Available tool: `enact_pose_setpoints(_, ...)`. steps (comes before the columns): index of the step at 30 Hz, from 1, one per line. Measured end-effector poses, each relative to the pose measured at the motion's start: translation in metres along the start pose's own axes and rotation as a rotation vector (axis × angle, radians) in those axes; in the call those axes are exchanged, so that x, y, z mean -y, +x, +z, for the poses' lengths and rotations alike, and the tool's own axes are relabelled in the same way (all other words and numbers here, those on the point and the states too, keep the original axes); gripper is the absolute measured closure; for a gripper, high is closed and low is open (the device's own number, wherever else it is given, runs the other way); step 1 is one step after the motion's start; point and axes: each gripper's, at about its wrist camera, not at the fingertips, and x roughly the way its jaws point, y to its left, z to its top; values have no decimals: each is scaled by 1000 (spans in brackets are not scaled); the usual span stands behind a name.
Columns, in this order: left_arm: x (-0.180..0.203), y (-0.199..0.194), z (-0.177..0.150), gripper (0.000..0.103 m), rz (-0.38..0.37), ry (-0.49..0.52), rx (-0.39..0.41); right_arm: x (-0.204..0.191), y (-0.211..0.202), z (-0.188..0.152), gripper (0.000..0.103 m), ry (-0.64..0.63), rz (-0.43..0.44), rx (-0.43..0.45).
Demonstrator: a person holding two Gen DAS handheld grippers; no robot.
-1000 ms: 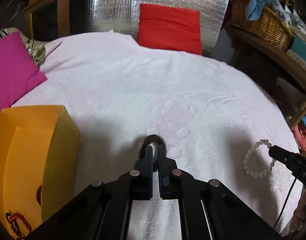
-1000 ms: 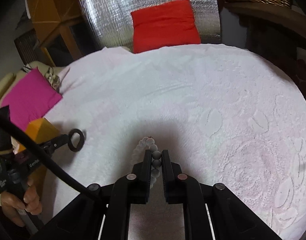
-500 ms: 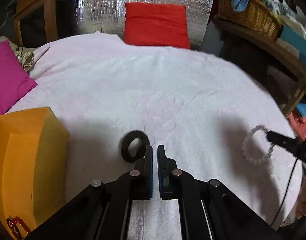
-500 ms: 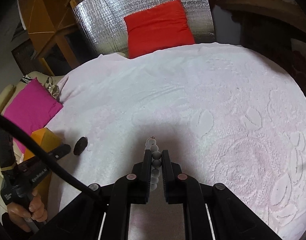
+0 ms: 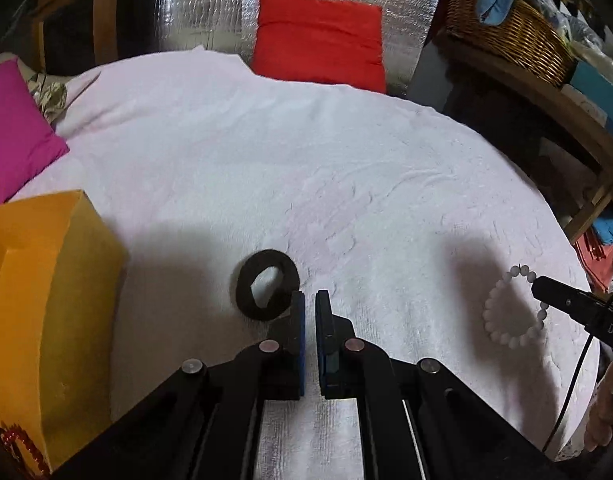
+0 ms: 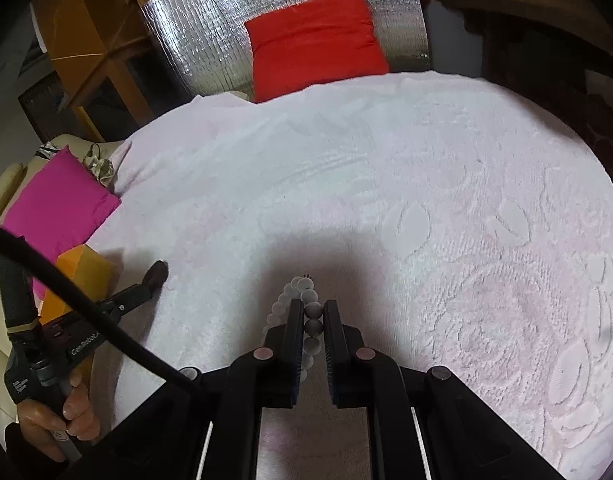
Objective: Organize jewelry
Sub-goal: 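Close left gripper on the black ring while right holds the pearl bracelet, then carry black ring and pearl bracelet into the orange box and open both grippers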
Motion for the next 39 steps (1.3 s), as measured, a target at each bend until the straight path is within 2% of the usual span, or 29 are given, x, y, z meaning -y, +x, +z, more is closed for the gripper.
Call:
enact_pose_setpoints(4, -6, 9, 1, 96, 43, -17, -34, 2, 1, 1, 92, 9, -2, -5)
enact_pose_setpoints(5, -6, 12, 1, 85, 54, -21, -51, 2, 3, 1, 92, 11, -3, -9)
enact_pose_setpoints(6, -7, 15, 2, 67, 61, -25, -59, 3, 4, 0, 92, 12, -4, -17)
enact_pose_setpoints(8, -9, 17, 1, 46, 98, -32, -49, 1, 6, -1, 92, 7, -7, -21)
enact_pose_setpoints(9, -10, 18, 2, 46, 107, -36, -37, 1, 7, -2, 92, 3, -7, -24)
enact_pose_setpoints(14, -17, 26, 2, 47, 80, -92, -45, 0, 11, -5, 92, -5, -5, -40)
enact_pose_setpoints(15, -18, 31, 2, 55, 75, -98, -51, -1, 12, -6, 92, -6, -7, -45)
enact_pose_setpoints(17, -17, 33, 0, 62, 73, -99, -45, -1, 14, -8, 92, -10, -12, -53)
enact_pose_setpoints(18, -16, 33, 1, 74, 70, -95, -38, -2, 15, -9, 92, -12, -11, -55)
enact_pose_setpoints(20, -14, 32, 2, 87, 51, -99, -35, -3, 14, -10, 92, -20, -15, -52)
enact_pose_setpoints(26, -3, 14, 8, 88, 13, -78, 19, -4, 3, -6, 92, -20, 4, -9)
enact_pose_setpoints(32, 5, -30, 18, 88, -14, -100, 129, -14, -12, -1, 92, -28, 50, 61)
enact_pose_setpoints(39, 10, -86, 13, 88, 39, -70, 244, -33, -29, 0, 92, -64, 145, 152)
